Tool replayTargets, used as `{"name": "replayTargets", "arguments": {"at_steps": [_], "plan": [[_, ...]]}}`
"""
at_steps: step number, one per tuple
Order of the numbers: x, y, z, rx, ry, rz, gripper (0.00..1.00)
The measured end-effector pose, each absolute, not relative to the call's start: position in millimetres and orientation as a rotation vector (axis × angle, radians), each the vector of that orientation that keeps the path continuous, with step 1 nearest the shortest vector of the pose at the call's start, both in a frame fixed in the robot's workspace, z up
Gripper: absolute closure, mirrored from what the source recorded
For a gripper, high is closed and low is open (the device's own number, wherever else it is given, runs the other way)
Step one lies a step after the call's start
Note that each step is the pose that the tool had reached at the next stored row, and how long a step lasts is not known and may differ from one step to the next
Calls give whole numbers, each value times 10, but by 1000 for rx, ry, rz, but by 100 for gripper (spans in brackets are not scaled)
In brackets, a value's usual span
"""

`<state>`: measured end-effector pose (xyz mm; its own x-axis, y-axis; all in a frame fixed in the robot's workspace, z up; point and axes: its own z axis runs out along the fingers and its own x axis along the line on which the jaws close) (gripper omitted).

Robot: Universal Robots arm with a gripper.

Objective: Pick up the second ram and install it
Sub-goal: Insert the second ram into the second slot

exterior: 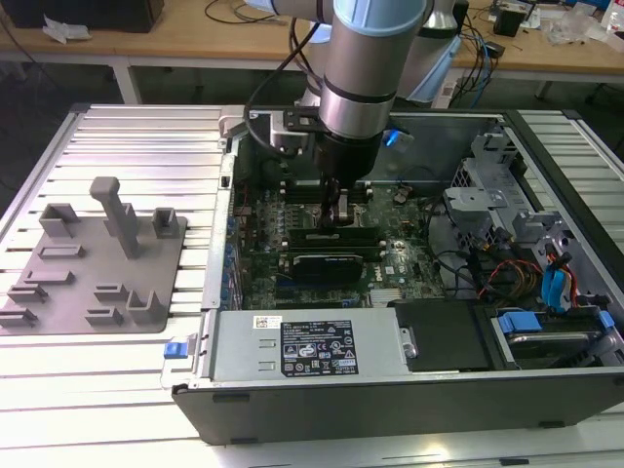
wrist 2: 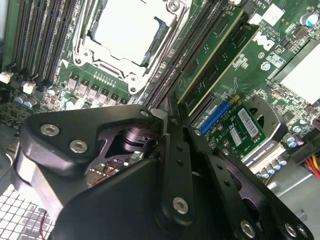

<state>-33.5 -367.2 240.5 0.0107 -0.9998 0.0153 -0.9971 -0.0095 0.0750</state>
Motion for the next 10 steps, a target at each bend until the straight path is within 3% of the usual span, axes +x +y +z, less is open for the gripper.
{"name": "replayTargets", "arguments": {"at_steps": [10], "plan": [[-332, -3680, 2362, 2183, -2169, -65, 91]]}}
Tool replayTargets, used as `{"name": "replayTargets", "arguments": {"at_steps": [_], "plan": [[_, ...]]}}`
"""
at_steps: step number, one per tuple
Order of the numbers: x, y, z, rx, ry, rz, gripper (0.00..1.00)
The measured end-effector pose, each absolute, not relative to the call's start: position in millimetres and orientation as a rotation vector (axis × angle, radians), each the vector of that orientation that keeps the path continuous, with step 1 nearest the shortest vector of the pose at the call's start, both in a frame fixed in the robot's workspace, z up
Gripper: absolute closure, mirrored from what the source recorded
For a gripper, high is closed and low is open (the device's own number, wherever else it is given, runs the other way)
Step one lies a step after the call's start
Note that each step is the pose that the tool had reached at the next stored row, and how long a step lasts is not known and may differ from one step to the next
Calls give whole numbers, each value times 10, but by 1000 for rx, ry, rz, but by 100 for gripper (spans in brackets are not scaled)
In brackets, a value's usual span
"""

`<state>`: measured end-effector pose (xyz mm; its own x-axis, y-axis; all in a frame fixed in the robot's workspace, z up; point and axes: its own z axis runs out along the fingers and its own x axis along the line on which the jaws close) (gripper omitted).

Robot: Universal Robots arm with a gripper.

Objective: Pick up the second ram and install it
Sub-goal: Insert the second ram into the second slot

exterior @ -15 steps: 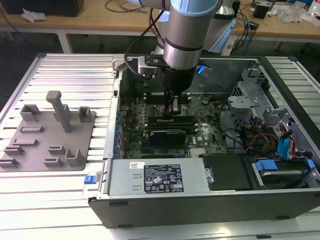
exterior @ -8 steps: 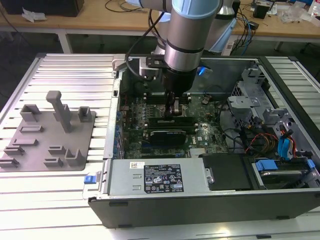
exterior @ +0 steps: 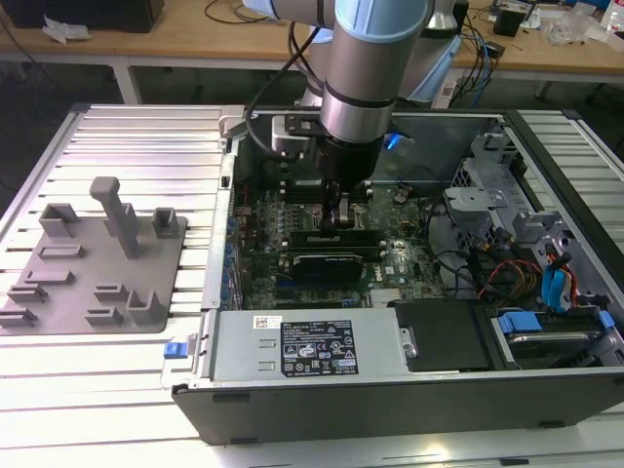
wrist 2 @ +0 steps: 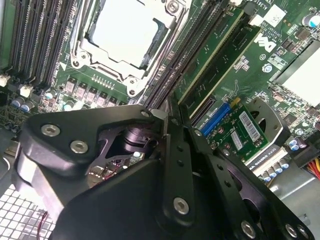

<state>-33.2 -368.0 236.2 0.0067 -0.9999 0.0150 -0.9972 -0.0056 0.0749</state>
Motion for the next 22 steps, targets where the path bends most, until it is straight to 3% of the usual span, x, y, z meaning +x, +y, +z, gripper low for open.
{"name": "replayTargets", "arguments": {"at_steps": [22], "plan": [[-337, -3686, 2350, 2207, -2155, -51, 91]]}}
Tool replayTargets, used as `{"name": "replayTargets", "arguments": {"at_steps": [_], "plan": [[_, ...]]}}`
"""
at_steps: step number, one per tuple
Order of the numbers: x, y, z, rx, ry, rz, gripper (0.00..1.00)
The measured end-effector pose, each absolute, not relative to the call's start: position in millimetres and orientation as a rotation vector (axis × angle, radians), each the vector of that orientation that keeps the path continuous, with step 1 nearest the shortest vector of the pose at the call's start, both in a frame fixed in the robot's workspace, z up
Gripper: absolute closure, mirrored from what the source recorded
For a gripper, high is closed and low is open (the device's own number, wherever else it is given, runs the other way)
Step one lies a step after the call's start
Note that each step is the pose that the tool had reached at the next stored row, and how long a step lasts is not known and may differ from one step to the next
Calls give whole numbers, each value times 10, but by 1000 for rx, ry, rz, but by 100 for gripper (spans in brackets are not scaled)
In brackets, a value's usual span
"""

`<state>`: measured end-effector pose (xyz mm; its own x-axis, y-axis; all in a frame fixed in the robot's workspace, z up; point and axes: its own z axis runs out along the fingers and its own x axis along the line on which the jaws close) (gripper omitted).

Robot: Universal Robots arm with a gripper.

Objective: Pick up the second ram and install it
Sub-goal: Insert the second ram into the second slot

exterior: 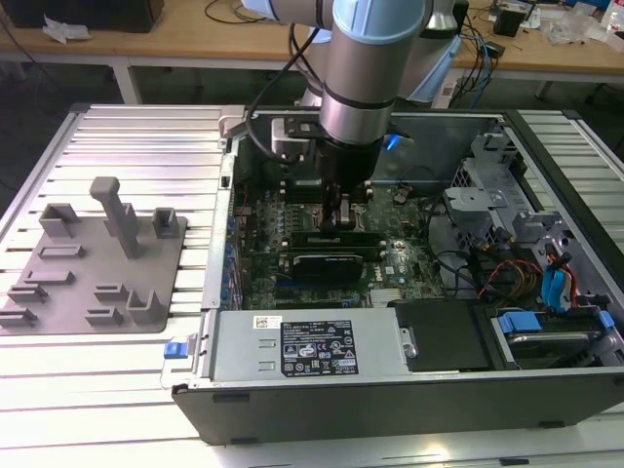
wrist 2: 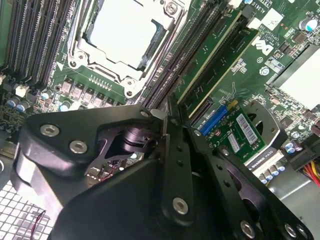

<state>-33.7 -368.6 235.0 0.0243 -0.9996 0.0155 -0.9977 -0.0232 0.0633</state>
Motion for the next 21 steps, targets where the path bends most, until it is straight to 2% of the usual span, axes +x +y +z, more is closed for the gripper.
{"name": "replayTargets", "arguments": {"at_steps": [21], "plan": [[-355, -3686, 2318, 2195, -2182, -52, 91]]}}
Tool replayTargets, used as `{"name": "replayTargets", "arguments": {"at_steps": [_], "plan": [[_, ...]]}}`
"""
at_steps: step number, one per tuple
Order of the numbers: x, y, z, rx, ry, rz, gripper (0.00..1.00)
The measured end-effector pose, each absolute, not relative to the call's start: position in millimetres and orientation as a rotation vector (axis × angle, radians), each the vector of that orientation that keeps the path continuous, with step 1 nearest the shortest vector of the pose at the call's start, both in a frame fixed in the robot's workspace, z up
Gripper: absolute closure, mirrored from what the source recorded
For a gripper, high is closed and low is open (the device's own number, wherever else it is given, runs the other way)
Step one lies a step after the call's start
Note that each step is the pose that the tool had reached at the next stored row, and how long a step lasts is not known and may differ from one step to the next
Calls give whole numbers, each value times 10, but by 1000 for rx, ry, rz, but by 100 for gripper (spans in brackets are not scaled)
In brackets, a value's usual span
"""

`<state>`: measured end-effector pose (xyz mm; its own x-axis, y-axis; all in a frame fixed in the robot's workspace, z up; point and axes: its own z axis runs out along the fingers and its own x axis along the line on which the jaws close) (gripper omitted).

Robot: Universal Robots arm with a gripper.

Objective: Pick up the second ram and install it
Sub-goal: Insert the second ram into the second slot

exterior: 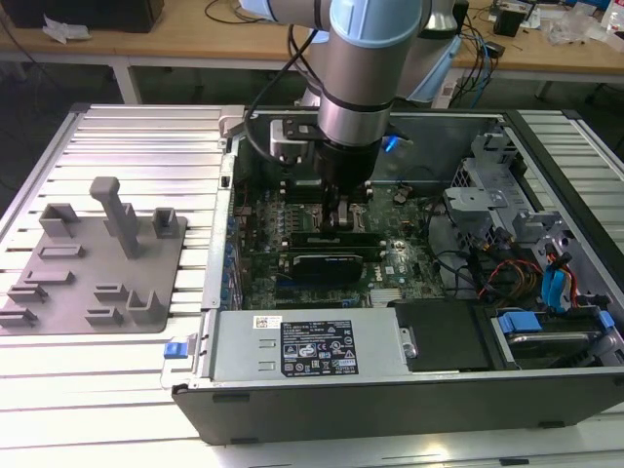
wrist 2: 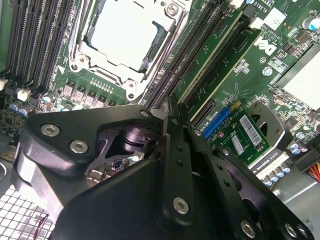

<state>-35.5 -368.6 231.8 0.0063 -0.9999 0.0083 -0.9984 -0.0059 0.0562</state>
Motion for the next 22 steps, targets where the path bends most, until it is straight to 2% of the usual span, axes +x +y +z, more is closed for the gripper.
{"name": "replayTargets", "arguments": {"at_steps": [7, 8, 12, 17, 22], "plan": [[-368, -3686, 2305, 2195, -2182, -52, 91], [-367, -3686, 2304, 2195, -2182, -52, 83], [-366, -3682, 2335, 2196, -2182, -52, 83], [-367, -3670, 2557, 2198, -2184, -48, 83], [-167, -3671, 2557, 2197, -2184, -48, 83]]}}
